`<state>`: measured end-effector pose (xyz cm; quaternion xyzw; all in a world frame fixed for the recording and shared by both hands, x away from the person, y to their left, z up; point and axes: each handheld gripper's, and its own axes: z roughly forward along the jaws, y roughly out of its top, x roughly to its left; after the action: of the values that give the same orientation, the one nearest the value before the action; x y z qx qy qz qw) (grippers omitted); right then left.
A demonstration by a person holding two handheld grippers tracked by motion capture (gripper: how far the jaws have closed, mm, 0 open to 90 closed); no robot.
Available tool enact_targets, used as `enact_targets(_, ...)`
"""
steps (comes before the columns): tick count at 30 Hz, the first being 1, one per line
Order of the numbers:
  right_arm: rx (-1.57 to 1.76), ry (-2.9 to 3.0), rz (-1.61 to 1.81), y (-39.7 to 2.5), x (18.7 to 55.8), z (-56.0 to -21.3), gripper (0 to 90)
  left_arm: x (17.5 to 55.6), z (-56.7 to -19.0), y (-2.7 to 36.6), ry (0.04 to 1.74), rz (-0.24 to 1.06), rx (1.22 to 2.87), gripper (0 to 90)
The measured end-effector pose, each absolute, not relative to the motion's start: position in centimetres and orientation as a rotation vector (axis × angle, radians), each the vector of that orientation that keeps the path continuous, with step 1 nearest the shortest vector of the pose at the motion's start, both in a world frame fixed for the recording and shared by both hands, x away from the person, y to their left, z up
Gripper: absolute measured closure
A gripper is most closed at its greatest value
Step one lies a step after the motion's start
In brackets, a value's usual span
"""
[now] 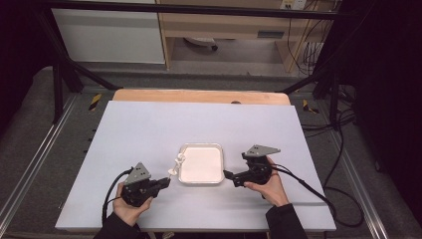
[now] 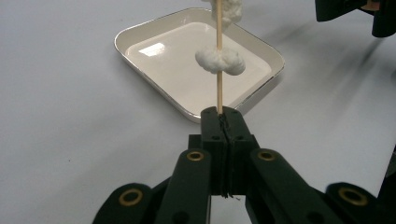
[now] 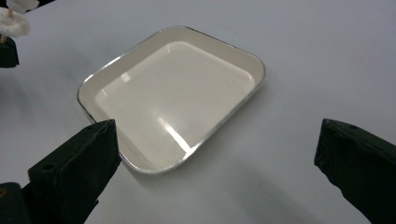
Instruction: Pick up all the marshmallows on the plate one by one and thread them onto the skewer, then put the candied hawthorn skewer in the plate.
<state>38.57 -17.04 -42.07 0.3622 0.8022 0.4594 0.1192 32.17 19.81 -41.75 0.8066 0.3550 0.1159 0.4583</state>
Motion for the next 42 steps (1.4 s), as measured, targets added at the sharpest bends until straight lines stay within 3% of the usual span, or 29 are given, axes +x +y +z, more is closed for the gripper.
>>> enact_targets(18, 1.115, 2.339, 1.256, -23.3, 37.2, -44.3, 0.7, 33.8, -40.2, 18.8, 0.902, 0.280, 2.040, 88.6)
enact_targets(42, 1.141, 2.334, 1.207, -26.2, 36.4, -45.5, 0.7, 36.9, -40.0, 14.8, 0.906, 0.257, 2.124, 88.5)
